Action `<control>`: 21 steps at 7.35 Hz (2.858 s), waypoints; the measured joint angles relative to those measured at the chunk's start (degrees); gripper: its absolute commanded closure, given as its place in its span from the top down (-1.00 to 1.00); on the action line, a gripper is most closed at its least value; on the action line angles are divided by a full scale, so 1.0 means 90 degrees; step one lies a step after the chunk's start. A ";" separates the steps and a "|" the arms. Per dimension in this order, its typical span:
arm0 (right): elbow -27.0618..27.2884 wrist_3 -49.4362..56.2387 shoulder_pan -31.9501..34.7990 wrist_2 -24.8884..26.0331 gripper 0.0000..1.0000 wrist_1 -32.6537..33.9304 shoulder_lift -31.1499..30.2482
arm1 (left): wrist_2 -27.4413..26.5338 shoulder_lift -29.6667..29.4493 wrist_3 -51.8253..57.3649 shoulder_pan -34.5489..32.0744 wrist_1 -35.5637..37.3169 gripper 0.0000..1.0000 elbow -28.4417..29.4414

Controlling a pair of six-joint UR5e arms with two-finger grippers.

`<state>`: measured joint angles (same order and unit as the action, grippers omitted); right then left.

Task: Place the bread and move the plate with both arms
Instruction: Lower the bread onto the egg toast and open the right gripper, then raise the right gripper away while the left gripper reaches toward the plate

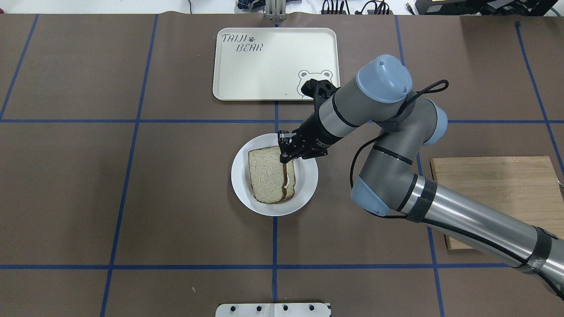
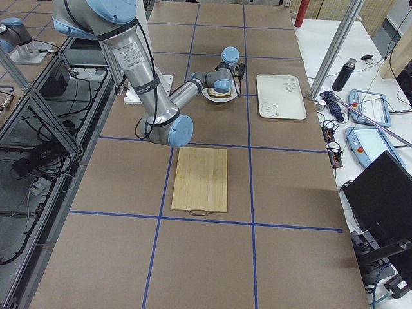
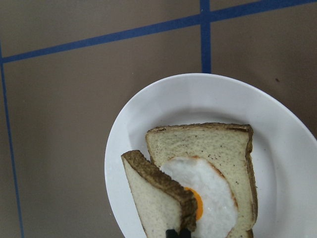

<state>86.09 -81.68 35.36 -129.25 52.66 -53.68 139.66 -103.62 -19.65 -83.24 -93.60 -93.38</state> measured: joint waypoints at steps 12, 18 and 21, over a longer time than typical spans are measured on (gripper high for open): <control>-0.0111 0.0833 0.0090 0.0648 1.00 0.0007 -0.0228 | -0.0008 -0.0037 -0.1278 0.0872 -0.0992 0.96 0.0129; 0.0069 0.2493 0.1734 0.0348 1.00 0.1143 -0.1113 | -0.0194 -0.1174 -0.7044 0.3888 -0.5590 0.95 0.1229; 0.0059 0.3226 0.2242 0.0262 1.00 0.1657 -0.1221 | -0.1433 -0.1465 -0.8300 0.4867 -0.6907 0.90 0.1522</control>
<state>86.63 -52.65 55.53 -126.89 67.57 -64.67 126.76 -116.81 -94.34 -39.43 -155.77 -79.69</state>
